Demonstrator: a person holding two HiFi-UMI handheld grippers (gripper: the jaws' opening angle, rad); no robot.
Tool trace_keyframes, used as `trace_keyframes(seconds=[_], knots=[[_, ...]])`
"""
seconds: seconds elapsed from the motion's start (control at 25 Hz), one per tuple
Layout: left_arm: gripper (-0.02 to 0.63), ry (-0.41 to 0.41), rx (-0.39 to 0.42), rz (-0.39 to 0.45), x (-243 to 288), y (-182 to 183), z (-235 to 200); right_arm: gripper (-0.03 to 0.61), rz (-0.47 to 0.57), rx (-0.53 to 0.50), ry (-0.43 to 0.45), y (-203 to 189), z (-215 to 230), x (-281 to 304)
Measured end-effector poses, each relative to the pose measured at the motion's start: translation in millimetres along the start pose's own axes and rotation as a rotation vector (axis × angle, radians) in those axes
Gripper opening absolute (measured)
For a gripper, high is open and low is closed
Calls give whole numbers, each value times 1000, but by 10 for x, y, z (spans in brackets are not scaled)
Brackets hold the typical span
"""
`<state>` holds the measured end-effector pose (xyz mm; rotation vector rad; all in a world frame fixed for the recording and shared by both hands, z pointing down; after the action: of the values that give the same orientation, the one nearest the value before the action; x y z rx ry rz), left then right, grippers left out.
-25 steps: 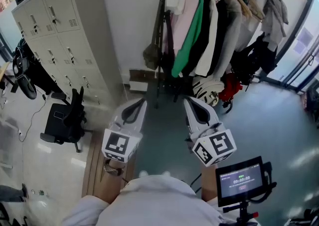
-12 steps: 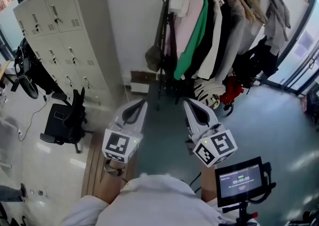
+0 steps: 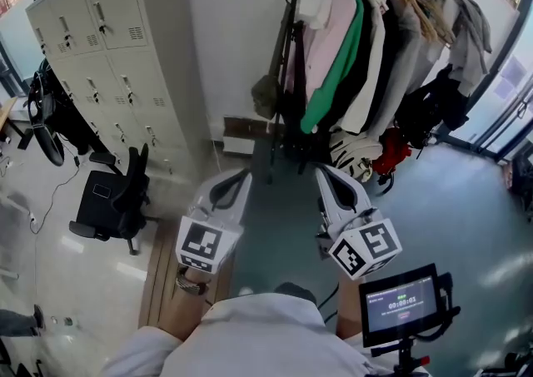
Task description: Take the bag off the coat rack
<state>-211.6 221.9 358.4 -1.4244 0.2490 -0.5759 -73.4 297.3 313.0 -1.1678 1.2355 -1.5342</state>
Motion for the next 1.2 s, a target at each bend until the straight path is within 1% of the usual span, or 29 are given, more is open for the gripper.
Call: trace_keyframes(seconds=[0.28,0.48,0.76,0.96,1.2], knots=[[0,-5,-17,-6,-78,-120,-139,2,-17,0,-12,-95,-135,95],[0,-20,-20,-26,64,-193,-219,2,-25,17,-15,-135,-45,231],[0,-11,-10,-46,471,-215,-471,2,-17,35,7,-117,287,623],[0,3,-4,-35,784,-142,-648,2,-9,23,24,-16,537,885],[0,18,-29,-45,1481,-77,-948,2,-28,14,43,167,1113,1378]])
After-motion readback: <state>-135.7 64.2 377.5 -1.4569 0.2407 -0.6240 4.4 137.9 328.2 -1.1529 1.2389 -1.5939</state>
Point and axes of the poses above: the fingertips, and each gripper's own axes: x forward along the fingers, z to its right, y out of its top, the point moved 3 cm from there along -x, backward along the fingers, and after that the axes turned 12 degrees about -z, right-handed, at the moved point
